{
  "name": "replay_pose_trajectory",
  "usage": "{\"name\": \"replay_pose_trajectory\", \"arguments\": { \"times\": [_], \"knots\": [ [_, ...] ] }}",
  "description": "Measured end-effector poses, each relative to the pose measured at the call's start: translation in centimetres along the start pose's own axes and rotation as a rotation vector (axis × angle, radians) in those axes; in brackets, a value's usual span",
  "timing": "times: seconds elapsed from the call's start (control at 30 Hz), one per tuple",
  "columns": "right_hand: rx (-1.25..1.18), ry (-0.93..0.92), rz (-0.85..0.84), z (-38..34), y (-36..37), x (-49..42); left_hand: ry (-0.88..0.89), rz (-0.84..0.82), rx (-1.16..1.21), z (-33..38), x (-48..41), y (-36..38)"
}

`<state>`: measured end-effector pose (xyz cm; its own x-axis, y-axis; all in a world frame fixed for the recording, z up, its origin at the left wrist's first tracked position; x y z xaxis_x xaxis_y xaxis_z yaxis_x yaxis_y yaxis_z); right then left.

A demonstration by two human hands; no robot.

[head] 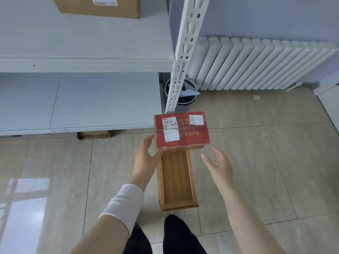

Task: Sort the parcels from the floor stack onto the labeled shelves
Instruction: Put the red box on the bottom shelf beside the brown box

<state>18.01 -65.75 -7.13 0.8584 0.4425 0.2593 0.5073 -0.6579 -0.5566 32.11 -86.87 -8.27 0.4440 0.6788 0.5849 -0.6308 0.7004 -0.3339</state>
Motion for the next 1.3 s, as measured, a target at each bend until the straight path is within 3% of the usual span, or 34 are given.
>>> {"name": "replay_pose_trajectory", "arguments": {
  "times": [0.17,0.33,0.7,1.0,1.3],
  "knots": [
    [-0.008,0.038,-0.074,6.7,-2.2,-3.2,-0.12,-0.023,-0.095,-5.1,-0.1,7.0],
    [-0.034,0.125,-0.119,11.9,-1.4,-7.1,-0.211,0.009,-0.13,-7.5,-3.1,9.4],
    [-0.117,0.154,-0.068,21.7,4.4,-21.2,-0.312,0.107,0.036,-14.2,-19.3,10.9],
    [-0.288,0.128,-0.101,24.0,9.1,-24.9,-0.256,0.054,0.201,-15.9,-25.5,12.6],
    [-0.301,0.143,-0.096,22.5,7.0,-20.4,-0.265,0.064,0.293,-15.6,-20.3,12.3]
  ]
}}
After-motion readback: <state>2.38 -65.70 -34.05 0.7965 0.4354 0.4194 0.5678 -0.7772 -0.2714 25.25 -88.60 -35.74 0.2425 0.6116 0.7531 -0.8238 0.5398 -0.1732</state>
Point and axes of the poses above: each hand's wrist, its own x-axis away from the middle knuckle, its own y-axis out of the palm, z = x × y, the point moved 10 cm from there along -x, towards the middle knuckle, and after that the axes turned 13 degrees about -y, right-handed, at the moved point
